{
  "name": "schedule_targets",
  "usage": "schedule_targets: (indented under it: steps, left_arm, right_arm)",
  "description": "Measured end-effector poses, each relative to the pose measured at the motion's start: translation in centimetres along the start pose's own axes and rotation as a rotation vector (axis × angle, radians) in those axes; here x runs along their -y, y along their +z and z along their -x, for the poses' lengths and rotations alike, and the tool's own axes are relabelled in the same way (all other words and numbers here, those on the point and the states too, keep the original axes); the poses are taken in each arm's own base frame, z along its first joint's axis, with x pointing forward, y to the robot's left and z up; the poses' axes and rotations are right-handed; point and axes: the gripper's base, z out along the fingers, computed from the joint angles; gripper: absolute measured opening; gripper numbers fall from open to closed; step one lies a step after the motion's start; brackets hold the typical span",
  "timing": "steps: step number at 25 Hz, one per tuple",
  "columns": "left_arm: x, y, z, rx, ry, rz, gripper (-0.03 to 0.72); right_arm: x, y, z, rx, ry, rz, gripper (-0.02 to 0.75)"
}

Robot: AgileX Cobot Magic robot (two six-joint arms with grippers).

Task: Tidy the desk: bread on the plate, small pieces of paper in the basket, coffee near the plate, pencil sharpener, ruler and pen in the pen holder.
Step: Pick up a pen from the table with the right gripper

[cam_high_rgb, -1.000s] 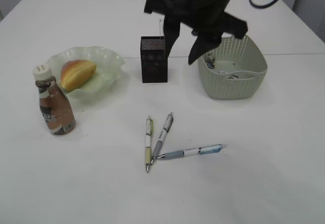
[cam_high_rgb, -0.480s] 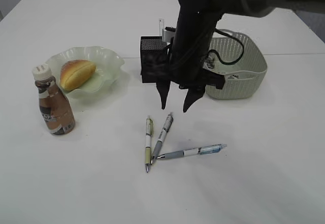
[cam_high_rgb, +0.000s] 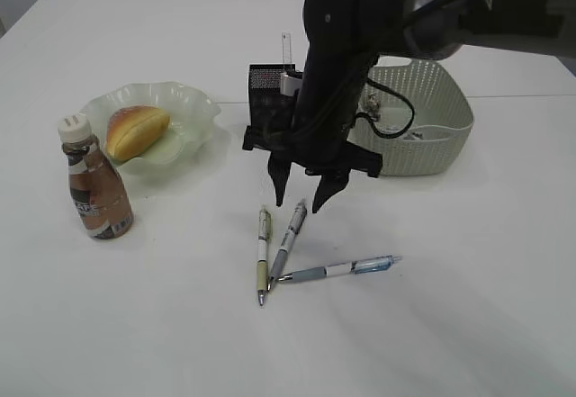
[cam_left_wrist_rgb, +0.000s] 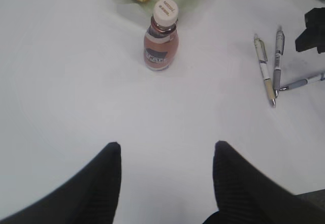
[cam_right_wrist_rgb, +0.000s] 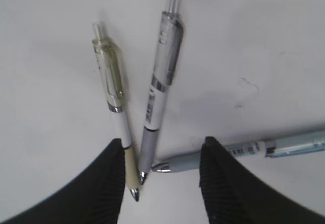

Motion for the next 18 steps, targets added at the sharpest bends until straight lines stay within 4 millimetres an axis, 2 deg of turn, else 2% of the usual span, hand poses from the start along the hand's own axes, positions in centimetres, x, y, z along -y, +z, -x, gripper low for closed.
schedule_targets:
  steps: [8, 18]
  left_arm:
    - [0.0, 0.0, 0.0, 0.0, 0.0, 0.0, 0.416]
    - [0.0, 0.0, 0.0, 0.0, 0.0, 0.0, 0.416]
  right_arm:
    - [-0.4, 2.3, 0.8, 0.023, 0.065, 0.044, 0.382]
    - [0.0, 3.5, 1.2, 0.045, 0.09, 0.001, 0.382]
